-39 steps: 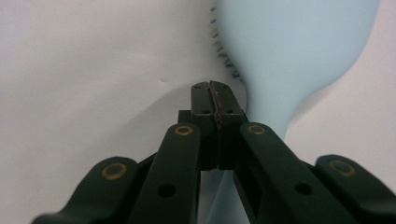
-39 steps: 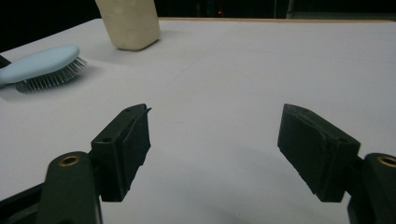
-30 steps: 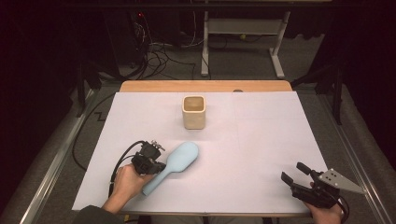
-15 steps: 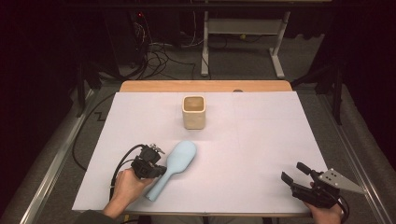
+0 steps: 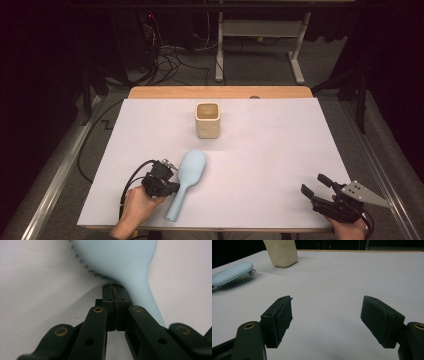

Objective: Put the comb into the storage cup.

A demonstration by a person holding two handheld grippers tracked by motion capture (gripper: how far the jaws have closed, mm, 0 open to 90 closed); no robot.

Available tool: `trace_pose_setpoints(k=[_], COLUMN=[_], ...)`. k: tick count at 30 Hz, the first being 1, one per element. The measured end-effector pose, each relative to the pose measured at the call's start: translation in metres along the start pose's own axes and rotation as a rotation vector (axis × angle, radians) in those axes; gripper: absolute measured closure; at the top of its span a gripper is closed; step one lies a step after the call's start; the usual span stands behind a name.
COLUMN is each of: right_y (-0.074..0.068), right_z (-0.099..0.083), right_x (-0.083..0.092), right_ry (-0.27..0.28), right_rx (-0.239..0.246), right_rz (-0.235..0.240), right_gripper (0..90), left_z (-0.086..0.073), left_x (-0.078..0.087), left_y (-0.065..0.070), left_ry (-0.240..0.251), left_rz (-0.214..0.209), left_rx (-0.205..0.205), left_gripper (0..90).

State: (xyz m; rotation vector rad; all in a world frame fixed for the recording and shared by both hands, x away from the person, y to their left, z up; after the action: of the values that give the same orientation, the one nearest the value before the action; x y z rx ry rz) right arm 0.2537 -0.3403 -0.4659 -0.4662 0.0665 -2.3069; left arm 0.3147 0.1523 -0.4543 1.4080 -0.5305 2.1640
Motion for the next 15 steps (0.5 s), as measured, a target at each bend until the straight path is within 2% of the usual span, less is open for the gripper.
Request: trace_pose_setpoints(k=[7,12,14,15], right_y=[-0.0001,-0.0001,0.0000,0.0000], right_z=[0.0000,0.0000,0.0000,0.0000], right_x=[0.0001,0.0002,0.0003,0.0003], right_ry=[0.001,0.001,0.001,0.001], right_rx=[0.000,-0.001,-0.002,-0.002], right_rz=[-0.001,-0.001,-0.001,-0.001], right_gripper=[26.0,26.0,26.0,26.0], left_z=[-0.0038,-0.0063,-0.0072,-0.0077], left_x=[0.0005,0.0025,0.0047,0.0058], left_y=[-0.0004,-0.0037,-0.0052,-0.0061], left_ry=[0.010,0.025,0.033,0.038], left_rz=[-0.014,-0.005,0.001,0.002], left_rx=[0.019,0.047,0.058,0.067], left_gripper=[87.4,79.9,71.9,71.9])
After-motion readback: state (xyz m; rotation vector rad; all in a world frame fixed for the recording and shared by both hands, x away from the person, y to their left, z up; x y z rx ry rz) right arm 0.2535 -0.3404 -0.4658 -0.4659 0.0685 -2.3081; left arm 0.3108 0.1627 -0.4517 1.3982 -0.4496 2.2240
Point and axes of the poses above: each handheld gripper's, and its own axes: x roughly backward along the jaws, z roughly out of its top, y roughly to its right, the point moved 1 cm from there along -x, roughly forward along the jaws, and after that the axes turned 15 degrees about z, right-handed, at the moved point
